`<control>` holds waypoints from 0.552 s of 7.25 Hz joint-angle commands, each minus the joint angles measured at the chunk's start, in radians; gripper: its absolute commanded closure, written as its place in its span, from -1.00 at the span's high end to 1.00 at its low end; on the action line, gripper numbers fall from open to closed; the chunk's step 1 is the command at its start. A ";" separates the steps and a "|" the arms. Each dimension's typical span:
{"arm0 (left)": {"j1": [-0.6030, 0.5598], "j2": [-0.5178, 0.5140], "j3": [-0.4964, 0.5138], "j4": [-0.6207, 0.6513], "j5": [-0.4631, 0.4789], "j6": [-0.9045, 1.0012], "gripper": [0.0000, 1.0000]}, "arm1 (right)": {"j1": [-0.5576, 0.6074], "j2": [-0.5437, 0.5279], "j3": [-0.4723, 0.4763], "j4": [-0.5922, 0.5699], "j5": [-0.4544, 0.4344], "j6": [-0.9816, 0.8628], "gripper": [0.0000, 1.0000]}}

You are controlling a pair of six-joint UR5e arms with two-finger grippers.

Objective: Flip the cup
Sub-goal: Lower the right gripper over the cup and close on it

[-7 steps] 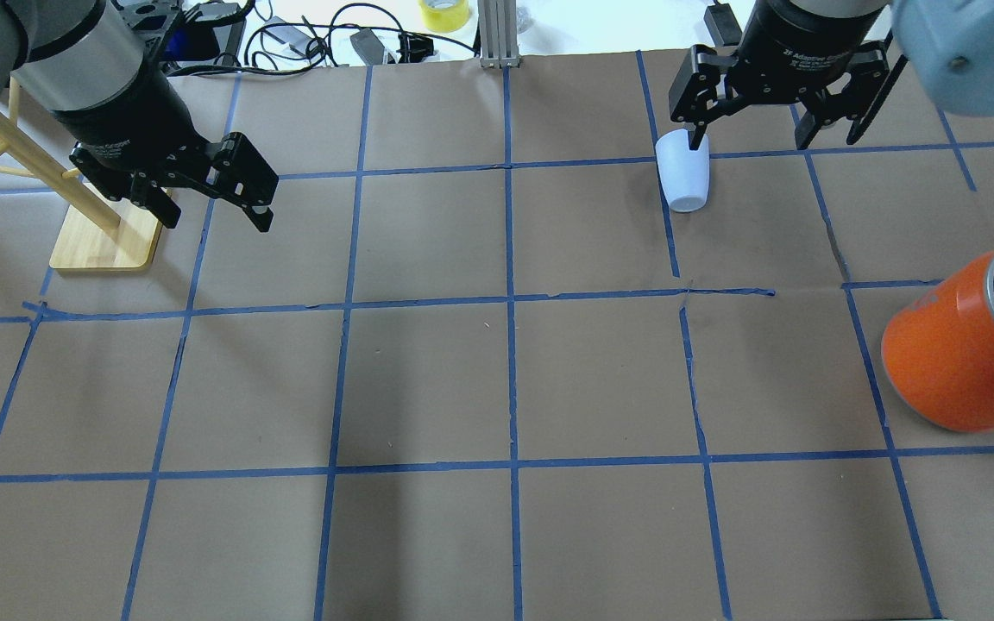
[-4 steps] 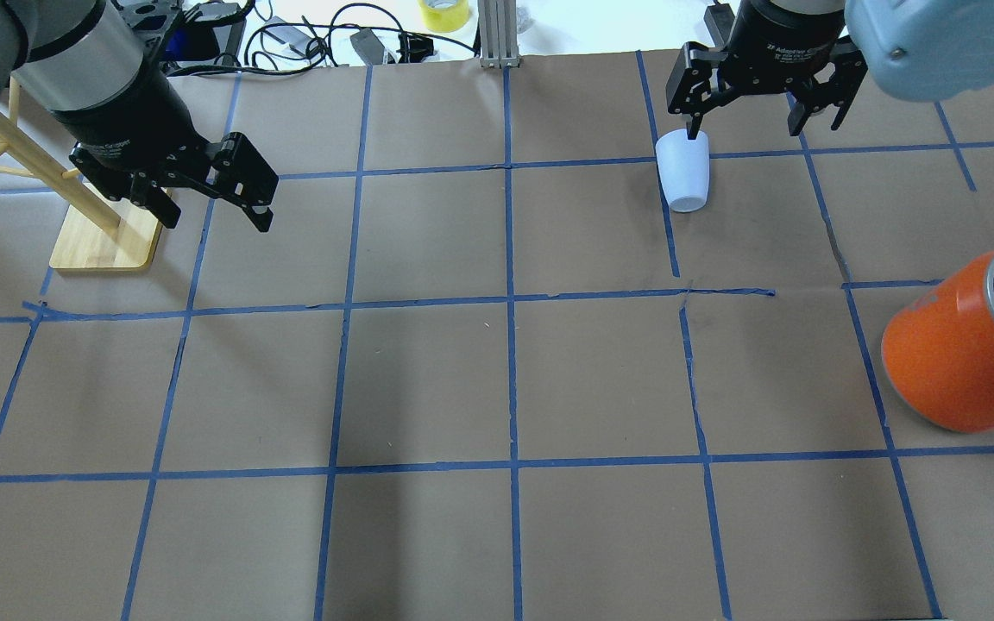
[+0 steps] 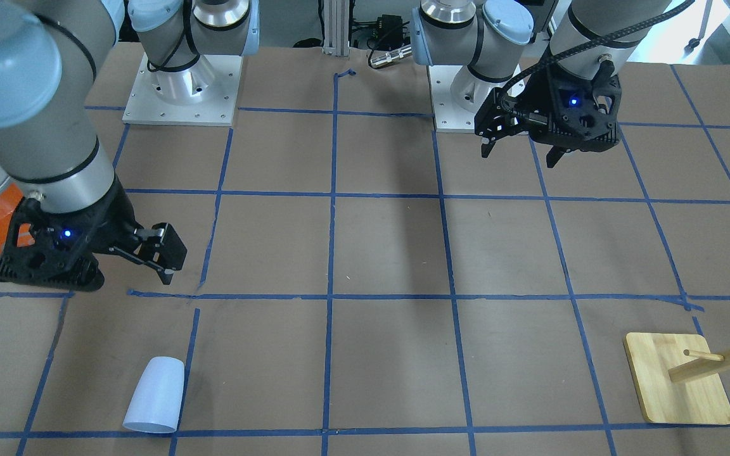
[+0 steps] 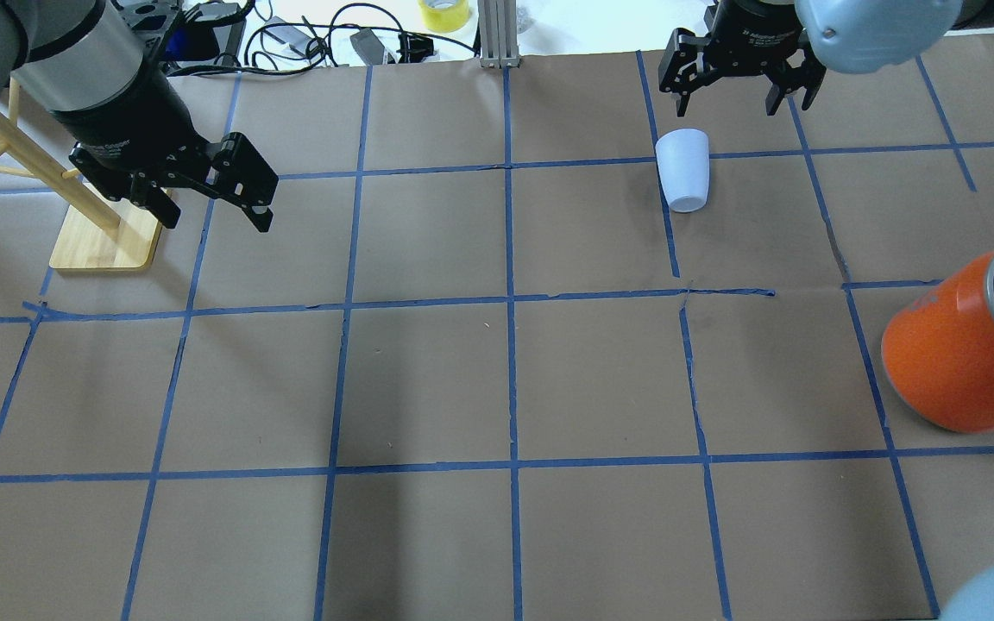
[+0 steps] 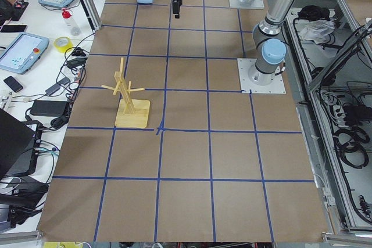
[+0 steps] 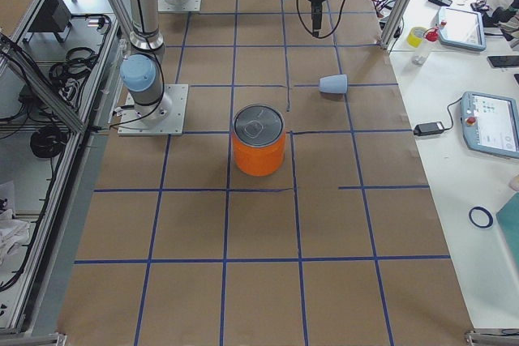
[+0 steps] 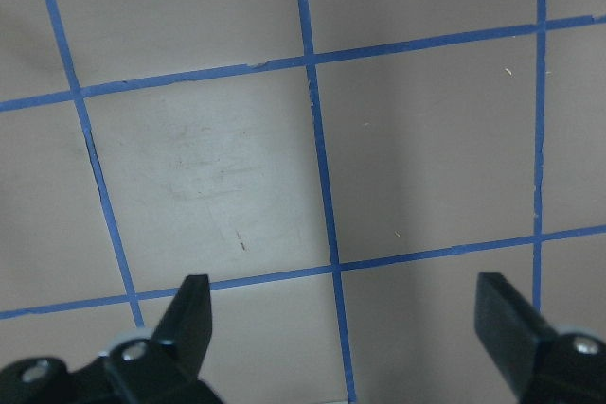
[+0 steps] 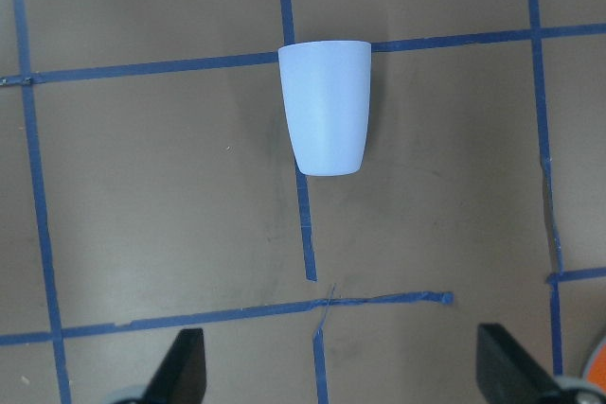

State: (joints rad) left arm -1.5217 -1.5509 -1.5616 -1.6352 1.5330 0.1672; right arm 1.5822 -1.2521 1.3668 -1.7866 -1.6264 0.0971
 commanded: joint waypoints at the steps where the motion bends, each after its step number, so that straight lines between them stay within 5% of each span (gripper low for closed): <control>1: 0.000 0.000 0.000 0.000 -0.001 0.000 1.00 | -0.011 0.162 -0.025 -0.150 -0.003 -0.007 1.00; 4: 0.000 -0.003 0.000 0.002 -0.004 0.000 1.00 | -0.013 0.304 -0.023 -0.288 -0.001 -0.005 1.00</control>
State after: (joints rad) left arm -1.5217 -1.5527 -1.5616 -1.6345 1.5303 0.1672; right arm 1.5706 -1.0031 1.3431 -2.0217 -1.6287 0.0915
